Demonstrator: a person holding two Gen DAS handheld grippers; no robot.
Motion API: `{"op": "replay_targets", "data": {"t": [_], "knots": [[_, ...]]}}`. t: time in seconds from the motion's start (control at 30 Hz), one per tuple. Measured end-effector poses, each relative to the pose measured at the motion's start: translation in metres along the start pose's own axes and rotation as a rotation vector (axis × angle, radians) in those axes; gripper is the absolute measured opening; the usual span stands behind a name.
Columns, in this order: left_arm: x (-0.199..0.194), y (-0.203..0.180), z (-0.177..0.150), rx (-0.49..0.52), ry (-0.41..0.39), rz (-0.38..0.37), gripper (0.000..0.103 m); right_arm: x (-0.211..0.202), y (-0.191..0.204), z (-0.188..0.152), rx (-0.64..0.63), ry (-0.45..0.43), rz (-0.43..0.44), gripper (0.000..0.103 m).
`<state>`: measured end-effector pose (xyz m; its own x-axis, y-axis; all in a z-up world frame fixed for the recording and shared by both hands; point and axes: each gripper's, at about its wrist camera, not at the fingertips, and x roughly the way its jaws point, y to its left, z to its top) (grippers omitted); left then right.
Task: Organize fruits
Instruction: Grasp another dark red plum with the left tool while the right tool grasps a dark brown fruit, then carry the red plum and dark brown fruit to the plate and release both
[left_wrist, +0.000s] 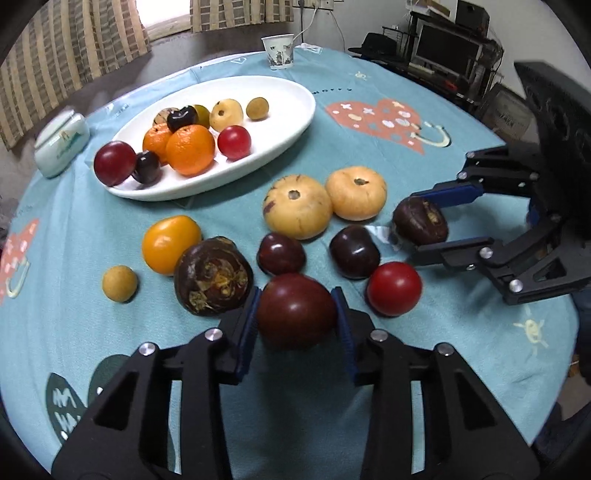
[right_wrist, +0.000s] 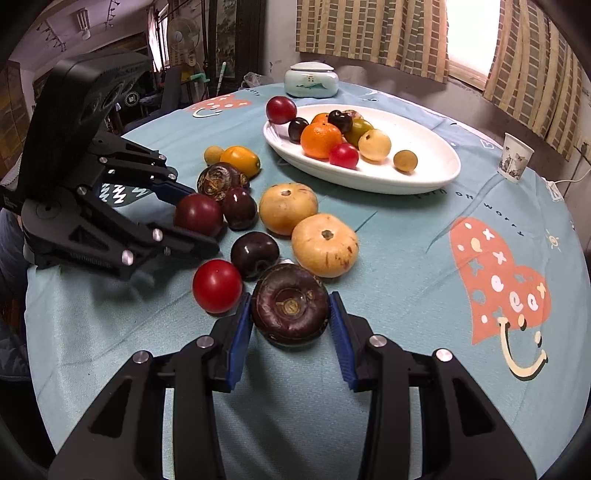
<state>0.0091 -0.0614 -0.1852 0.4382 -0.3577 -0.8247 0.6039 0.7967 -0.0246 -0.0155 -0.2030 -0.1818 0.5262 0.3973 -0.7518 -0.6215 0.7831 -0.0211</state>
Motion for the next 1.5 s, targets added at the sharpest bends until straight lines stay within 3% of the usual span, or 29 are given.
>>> {"op": "replay_targets", "data": {"t": [0.27,0.57,0.7,1.3,1.5], "knots": [[-0.018,-0.011,0.000,0.051,-0.093,-0.017,0.038,0.005,-0.003,-0.002,0.017,0.019,0.007,0.041],[-0.028,0.001,0.006,-0.030,-0.167,0.102,0.038,0.001,-0.014,-0.002,0.066,-0.006,0.010,0.041],[-0.027,0.002,0.007,-0.035,-0.165,0.122,0.038,0.002,-0.013,-0.002,0.067,-0.001,0.014,0.041],[-0.028,0.012,0.007,-0.062,-0.161,0.121,0.038,0.005,-0.014,-0.002,0.077,0.005,0.020,0.041],[-0.042,0.036,0.019,-0.155,-0.195,0.056,0.038,-0.004,-0.016,0.004,0.089,-0.031,0.005,0.041]]}}
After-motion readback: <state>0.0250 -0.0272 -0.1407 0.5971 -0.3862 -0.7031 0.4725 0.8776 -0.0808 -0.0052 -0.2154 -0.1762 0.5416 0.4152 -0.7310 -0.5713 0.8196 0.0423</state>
